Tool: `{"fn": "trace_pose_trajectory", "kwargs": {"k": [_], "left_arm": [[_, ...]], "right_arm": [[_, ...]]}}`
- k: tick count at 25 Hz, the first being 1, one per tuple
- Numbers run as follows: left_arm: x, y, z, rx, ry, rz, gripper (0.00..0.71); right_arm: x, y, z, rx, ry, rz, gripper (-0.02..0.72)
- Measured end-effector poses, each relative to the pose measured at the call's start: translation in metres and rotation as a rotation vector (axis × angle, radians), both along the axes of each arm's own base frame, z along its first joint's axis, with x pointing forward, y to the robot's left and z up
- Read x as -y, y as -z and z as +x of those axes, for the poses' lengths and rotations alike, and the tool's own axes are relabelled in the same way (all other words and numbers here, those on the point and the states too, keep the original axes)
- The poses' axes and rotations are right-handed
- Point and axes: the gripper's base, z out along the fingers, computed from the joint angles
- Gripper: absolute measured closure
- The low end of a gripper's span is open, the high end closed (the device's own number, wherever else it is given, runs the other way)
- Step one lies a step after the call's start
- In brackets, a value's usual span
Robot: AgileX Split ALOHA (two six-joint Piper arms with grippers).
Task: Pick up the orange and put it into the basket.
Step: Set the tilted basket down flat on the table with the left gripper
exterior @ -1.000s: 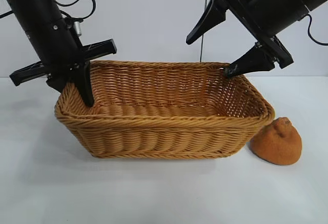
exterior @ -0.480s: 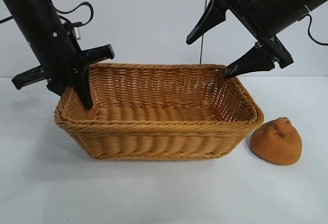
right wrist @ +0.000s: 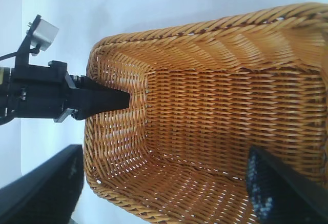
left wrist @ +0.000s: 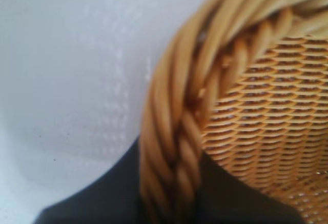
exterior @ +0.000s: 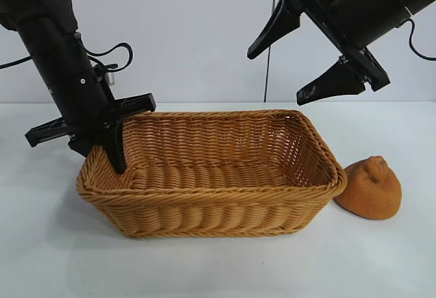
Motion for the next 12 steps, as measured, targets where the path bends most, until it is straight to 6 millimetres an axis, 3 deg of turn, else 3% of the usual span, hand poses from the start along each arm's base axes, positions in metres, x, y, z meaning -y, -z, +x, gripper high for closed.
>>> {"fn": "trace_pose_trajectory", "kwargs": {"k": [3,5,8,12], "left_arm": [[0.000,-0.001,0.000,-0.003,0.000,-0.003,0.270],[0.000,-0.003,-0.001,-0.007,0.003,-0.004,0.163],[0.001,-0.015,0.000,0.000,0.013,-0.012,0.113],[0.002,-0.049,0.006,0.050,0.052,-0.007,0.098]], "right_arm": [[0.000,0.000,0.000,-0.001,-0.001,0.000,0.114],[0.000,0.000,0.000,-0.001,-0.001,0.000,0.114],[0.000,0.000,0.000,-0.001,-0.001,0.000,0.114],[0.000,0.000,0.000,-0.002,-0.003,-0.001,0.114]]}}
